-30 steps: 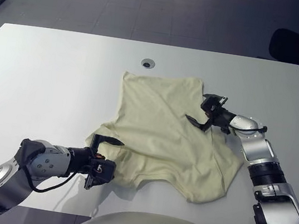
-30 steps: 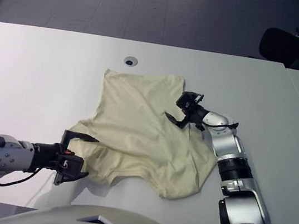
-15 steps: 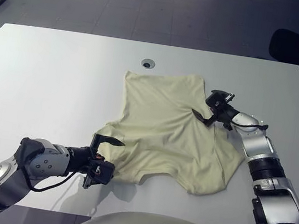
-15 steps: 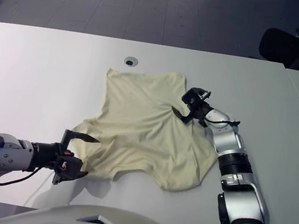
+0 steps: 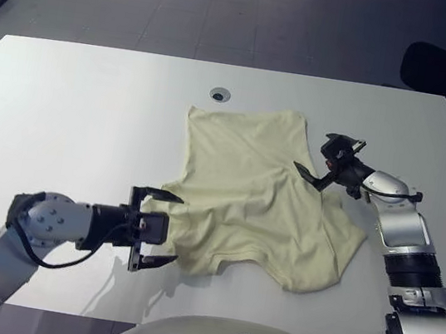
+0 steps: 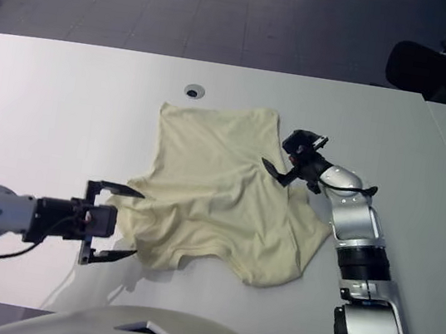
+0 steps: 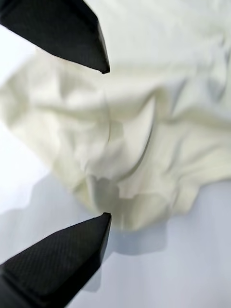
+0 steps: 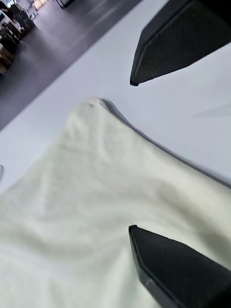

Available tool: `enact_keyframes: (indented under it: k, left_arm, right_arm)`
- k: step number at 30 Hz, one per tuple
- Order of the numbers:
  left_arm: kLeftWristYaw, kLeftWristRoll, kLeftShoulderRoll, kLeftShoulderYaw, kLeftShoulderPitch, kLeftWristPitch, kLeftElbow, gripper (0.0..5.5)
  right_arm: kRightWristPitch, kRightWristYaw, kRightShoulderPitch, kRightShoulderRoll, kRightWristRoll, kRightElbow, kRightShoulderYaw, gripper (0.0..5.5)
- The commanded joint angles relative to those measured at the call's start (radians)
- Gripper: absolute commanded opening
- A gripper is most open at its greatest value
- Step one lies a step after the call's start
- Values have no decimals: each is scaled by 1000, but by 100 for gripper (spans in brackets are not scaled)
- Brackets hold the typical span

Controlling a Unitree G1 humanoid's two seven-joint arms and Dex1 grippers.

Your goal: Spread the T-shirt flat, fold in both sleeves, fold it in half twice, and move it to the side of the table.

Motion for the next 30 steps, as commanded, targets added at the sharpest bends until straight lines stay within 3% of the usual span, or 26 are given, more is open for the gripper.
enact_keyframes:
  k: [1,6,12,21,30]
  left_arm:
    - [22,55,8,-25,-98,-16,67,538]
    - [142,237,-177,-215,-381,-118,402,538]
    - [215,311,-375,-303,-629,-276,849,538]
    - [205,442,-448,-407,-812,-526,1378,538]
    - [417,505,-553,-401,-1004,-705,1819,538]
  right_arm:
    - [52,4,19,12,15,-97,2,540]
    - [136,6,128,20,39,-312,15,540]
    - [213,44,221,-26,75,-490,1,540]
    - [266,64,183,-67,101,-566,-15,540]
    - [308,75,156,-80,125,-612,-6,540]
